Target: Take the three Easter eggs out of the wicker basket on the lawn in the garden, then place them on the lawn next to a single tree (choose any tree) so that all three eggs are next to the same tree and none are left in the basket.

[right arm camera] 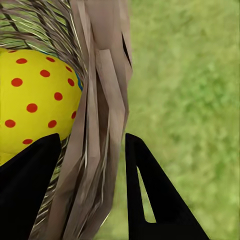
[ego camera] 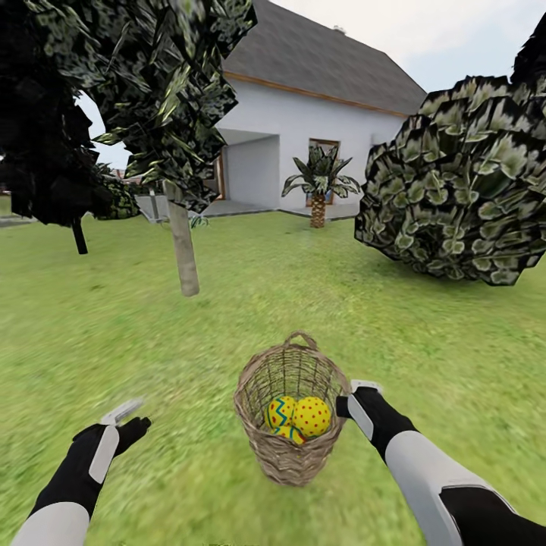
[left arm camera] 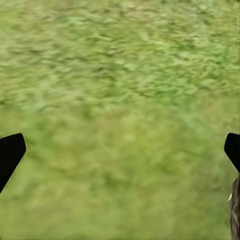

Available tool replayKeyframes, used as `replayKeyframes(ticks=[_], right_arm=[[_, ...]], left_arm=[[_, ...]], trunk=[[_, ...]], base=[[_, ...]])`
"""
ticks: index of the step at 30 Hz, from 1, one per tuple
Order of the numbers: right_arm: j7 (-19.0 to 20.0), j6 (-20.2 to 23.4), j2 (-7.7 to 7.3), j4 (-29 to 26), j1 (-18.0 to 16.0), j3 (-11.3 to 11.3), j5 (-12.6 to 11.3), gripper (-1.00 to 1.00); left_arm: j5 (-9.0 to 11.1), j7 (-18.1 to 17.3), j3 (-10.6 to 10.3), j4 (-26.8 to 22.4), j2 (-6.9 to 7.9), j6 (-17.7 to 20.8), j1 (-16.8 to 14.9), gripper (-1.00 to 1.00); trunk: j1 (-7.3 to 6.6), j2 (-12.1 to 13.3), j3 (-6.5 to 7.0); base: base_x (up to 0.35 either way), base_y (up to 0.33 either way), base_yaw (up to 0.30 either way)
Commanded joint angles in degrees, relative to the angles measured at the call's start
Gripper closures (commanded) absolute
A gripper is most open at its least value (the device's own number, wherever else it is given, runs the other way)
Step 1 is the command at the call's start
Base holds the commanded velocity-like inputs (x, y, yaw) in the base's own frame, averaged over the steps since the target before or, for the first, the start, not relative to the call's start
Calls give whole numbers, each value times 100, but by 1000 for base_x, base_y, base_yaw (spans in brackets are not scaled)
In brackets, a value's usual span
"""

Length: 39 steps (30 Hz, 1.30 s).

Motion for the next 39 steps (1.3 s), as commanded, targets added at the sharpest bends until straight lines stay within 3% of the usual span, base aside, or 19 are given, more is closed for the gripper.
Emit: replayKeyframes(ticks=[1,10,19,39], right_arm=[[-44,9,2,-16,-3,-4,-90,100],[-44,9,2,-20,-3,-9,-106,100],[-35,-21,3,-15,-3,-9,-107,100],[-27,-13,7,-20,5,-8,-115,100]], left_arm=[[61,43,0,-6,-1,21,-3,-100],[62,40,9,256,8,3,-3,-100],[69,27,35,257,78,-5,-3,-100],[72,27,36,257,78,-5,-3,-100]], trunk=[[-1,-3,-9],[-1,-3,-45],[-1,-3,-84],[-1,-3,-93]], base=[[0,0,269],[14,3,257],[275,188,241],[291,213,28]])
